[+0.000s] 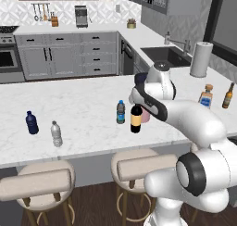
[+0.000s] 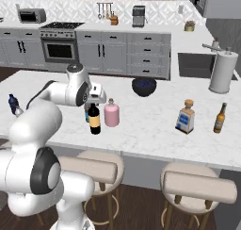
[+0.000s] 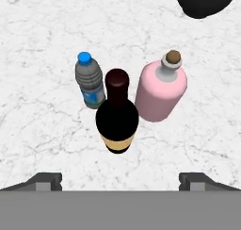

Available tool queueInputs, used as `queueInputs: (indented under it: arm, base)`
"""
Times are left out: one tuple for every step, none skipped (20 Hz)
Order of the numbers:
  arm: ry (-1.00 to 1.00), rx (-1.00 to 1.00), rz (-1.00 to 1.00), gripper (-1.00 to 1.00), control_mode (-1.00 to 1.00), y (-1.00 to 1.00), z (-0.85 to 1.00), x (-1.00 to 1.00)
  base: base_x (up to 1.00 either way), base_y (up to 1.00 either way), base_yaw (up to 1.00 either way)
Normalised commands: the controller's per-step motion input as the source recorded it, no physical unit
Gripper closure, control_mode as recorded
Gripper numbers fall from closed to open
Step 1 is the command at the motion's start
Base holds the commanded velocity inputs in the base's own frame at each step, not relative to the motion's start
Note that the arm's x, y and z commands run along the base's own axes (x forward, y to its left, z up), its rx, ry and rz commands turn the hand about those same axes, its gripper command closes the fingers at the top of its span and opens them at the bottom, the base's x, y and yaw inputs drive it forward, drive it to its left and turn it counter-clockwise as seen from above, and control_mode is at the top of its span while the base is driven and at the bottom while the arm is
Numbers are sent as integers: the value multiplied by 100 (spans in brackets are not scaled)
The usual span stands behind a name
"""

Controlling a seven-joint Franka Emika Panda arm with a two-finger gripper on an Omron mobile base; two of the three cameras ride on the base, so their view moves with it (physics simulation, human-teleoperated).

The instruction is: Move the plastic bottles in the middle to the plastics group, and the glass bottles in the middle to the glass group.

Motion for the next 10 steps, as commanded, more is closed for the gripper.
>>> queueInputs:
  arm:
    - [0, 0, 0, -100, -100, 11, -26, 0]
    - [-2, 0, 0, -100, -100, 18, -38, 5]
    - [-4, 0, 0, -100, -100, 15, -35, 6]
    - [-6, 0, 0, -100, -100, 7, -25, 4]
    - [-6, 0, 0, -100, -100, 5, -29, 4]
    - [-6, 0, 0, -100, -100, 6, -36, 15]
    - [-5, 0, 0, -100, -100, 11, -33, 28]
    - [-4, 0, 0, -100, -100, 4, -24, 27]
    - [-3, 0, 0, -100, -100, 0, -13, 22]
    - [-3, 0, 0, -100, -100, 0, -10, 24]
  base:
    - [0, 0, 0]
    - [0, 0, 0]
    - [0, 0, 0]
    - [0, 0, 0]
    - [0, 0, 0]
    - [0, 0, 0]
    - [0, 0, 0]
    - [0, 0, 0]
    - [0, 0, 0]
    - [0, 0, 0]
